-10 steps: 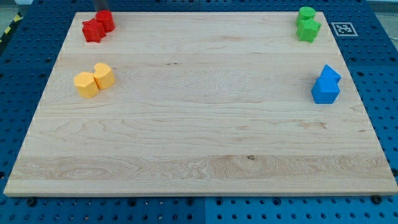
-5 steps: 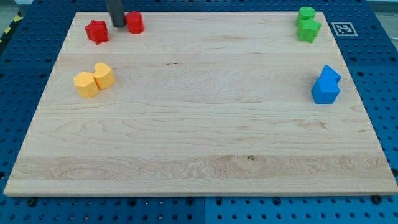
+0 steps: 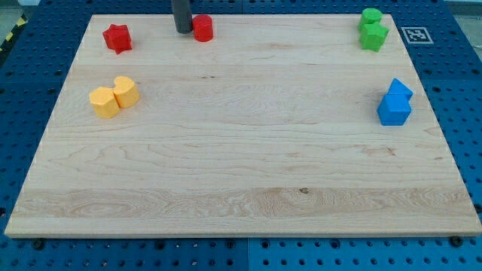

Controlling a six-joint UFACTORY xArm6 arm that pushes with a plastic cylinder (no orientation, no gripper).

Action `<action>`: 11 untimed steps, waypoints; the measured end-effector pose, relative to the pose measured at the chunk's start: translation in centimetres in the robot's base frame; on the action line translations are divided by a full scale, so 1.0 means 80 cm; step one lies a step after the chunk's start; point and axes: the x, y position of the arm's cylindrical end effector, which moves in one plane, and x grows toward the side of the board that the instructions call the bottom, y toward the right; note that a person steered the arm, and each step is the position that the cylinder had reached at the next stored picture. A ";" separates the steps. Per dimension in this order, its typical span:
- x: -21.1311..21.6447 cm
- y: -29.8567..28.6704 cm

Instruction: Slide the red circle to the bottom of green star

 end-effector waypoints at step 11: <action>0.003 0.183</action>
